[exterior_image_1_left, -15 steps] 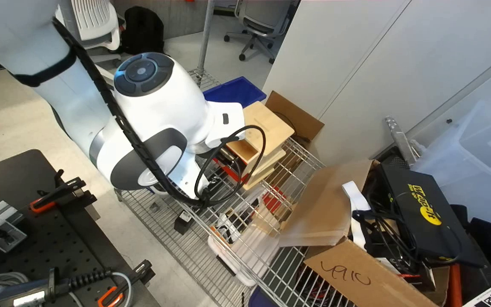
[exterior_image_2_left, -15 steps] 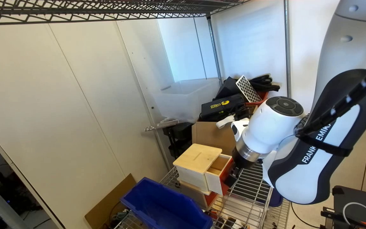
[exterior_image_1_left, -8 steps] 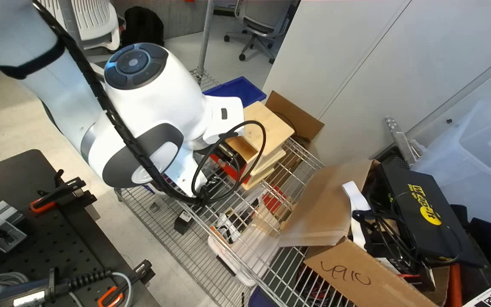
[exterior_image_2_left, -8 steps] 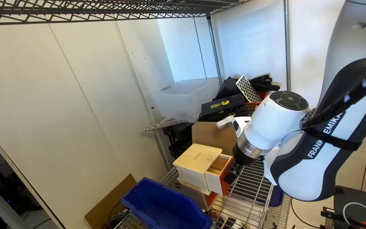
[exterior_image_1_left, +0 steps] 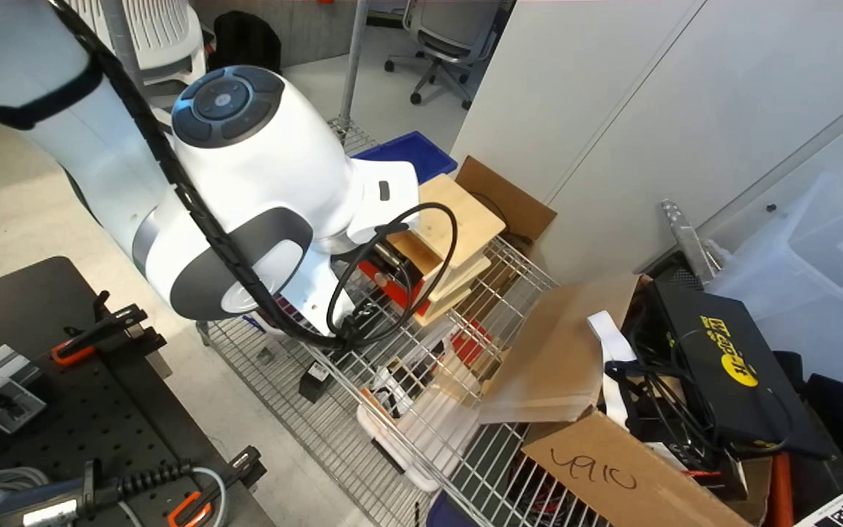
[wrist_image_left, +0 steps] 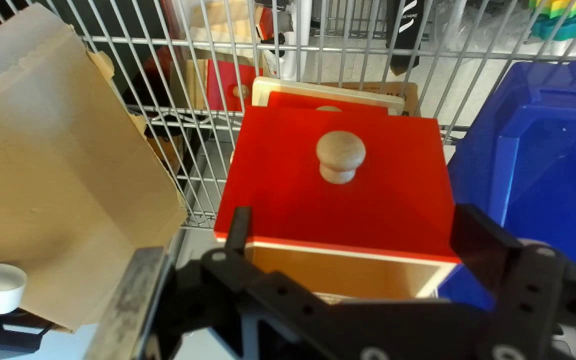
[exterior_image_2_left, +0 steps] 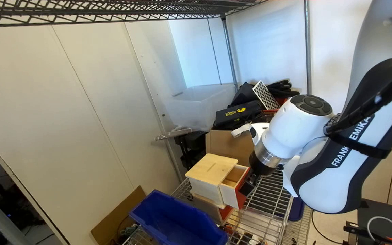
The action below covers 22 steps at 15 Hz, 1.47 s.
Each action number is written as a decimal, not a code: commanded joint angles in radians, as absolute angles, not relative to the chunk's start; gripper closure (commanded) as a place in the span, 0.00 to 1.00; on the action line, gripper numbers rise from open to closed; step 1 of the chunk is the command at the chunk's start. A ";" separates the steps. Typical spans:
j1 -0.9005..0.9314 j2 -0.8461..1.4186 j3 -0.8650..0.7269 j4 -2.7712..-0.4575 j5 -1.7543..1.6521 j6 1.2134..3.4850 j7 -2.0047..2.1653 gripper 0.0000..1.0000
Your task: Open the chest drawer
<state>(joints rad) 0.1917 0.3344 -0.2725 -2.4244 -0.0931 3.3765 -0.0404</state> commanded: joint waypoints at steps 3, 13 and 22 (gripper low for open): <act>0.177 0.264 -0.253 -2.475 -0.104 3.384 -0.037 0.00; 0.185 0.176 -0.255 -2.545 -0.101 3.307 -0.039 0.00; 0.287 0.138 -0.408 -2.538 -0.127 3.124 -0.027 0.00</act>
